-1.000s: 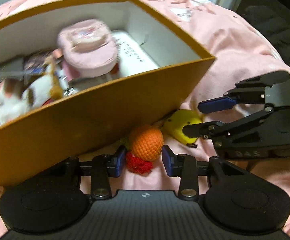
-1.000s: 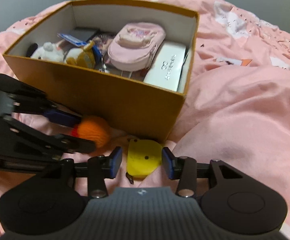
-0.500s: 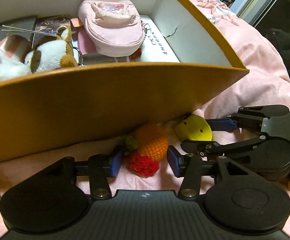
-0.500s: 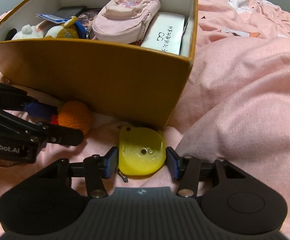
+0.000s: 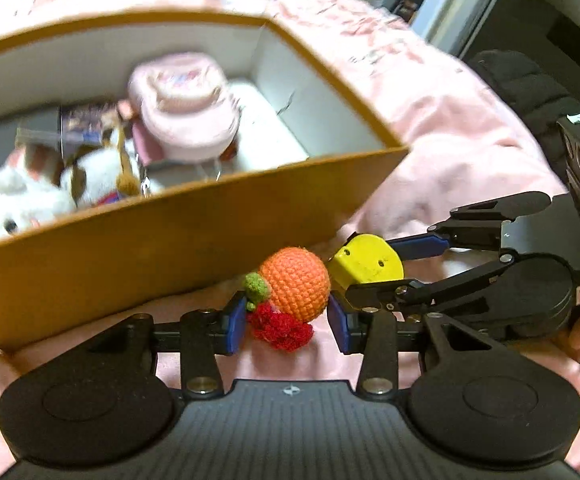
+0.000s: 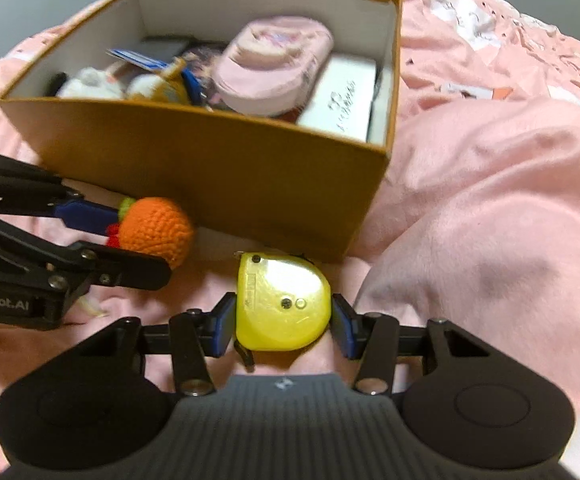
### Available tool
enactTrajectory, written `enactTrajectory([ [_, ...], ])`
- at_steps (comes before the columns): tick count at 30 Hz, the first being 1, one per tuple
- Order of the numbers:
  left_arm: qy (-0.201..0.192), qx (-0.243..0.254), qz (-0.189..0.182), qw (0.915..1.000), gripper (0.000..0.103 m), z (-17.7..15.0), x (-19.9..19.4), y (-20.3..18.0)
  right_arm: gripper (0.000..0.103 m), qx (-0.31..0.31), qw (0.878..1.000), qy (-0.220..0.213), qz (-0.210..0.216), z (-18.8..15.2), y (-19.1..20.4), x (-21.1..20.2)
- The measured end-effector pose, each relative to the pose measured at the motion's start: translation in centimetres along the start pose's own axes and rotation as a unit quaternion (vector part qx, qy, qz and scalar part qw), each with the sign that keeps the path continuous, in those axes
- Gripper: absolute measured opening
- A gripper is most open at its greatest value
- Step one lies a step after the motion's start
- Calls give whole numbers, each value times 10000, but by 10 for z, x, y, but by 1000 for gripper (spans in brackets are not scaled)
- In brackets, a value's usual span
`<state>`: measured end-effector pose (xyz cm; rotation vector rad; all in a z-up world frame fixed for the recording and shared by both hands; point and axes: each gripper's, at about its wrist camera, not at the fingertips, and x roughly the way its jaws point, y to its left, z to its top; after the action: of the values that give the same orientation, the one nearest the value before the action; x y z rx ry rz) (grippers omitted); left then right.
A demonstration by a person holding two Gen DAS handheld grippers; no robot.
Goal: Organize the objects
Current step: 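Carry the tape measure and crocheted fruit over the orange box, then lower both items into the orange box and open both tools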
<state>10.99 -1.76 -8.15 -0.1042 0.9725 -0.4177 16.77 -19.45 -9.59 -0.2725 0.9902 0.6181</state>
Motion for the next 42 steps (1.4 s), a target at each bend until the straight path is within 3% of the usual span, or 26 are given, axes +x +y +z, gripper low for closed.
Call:
enactTrajectory([
  [6,-469,-25,-192,9987,48,9,-46,-7,52,-46,9983,-470,340,13,11,-57],
  [10,-849,-476,-317,9947,48,27,-76,5,52,-160,9945,-917,470,35,8,-88],
  [15,-778,-743,-78,9942,48,64,-88,25,52,-318,9920,-1062,597,83,8,-87],
  [23,-307,-1584,-429,9860,49,100,-52,76,52,106,9973,163,703,140,-6,-3],
  [30,39,-1566,-310,9872,49,104,-21,85,52,-141,9922,1037,675,145,3,53],
  [38,216,-1458,-281,9887,49,106,-2,95,52,-279,9843,1635,599,142,9,88],
  [42,271,-1276,-154,9913,49,109,4,94,52,-445,9831,1696,534,140,15,91],
])
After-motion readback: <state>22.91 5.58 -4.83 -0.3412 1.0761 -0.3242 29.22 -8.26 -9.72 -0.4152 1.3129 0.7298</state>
